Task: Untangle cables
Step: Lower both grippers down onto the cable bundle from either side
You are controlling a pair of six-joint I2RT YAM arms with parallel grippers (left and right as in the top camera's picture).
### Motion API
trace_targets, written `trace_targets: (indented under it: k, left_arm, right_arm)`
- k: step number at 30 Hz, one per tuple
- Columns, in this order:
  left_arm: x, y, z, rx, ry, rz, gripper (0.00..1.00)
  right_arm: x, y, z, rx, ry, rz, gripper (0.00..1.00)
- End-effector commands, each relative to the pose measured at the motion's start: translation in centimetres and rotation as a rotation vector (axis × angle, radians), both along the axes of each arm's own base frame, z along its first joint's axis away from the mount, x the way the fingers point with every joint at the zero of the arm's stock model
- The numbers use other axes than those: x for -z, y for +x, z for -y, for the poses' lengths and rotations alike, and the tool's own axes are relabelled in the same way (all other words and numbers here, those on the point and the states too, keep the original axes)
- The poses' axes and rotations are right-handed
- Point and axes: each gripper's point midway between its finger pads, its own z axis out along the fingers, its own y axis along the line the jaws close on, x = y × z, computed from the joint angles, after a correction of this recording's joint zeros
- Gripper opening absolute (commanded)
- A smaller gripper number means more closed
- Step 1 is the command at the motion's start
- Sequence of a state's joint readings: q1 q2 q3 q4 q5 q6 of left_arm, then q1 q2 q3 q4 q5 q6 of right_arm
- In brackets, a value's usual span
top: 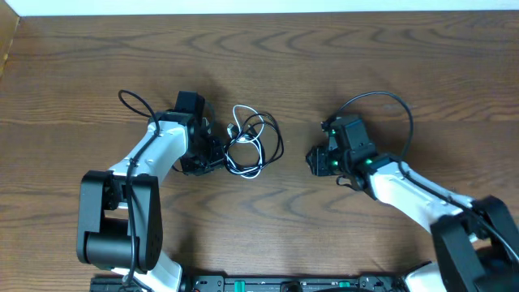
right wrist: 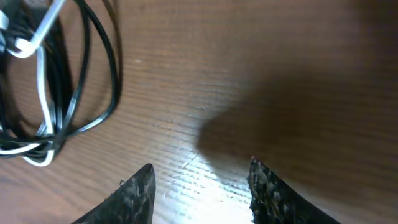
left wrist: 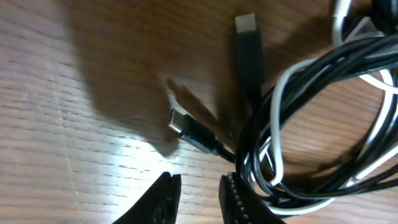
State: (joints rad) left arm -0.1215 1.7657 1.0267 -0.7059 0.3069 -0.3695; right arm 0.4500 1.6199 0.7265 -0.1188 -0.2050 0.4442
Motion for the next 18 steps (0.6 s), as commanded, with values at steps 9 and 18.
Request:
trace_targets:
  k: [9,18]
  left_arm:
    - [-0.5,-0.7,2.6,0.161,-0.153,0.019,0.27]
    - [-0.5,-0.7,2.6,0.168,-0.155,0.024,0.28]
  right_arm:
    - [4.9,-1.0,-1.2,-0.029,-0.047,-0.081,0.42]
    - [5.3,-0.7,-1.4,-0.008,-0.032,-0.083,0.48]
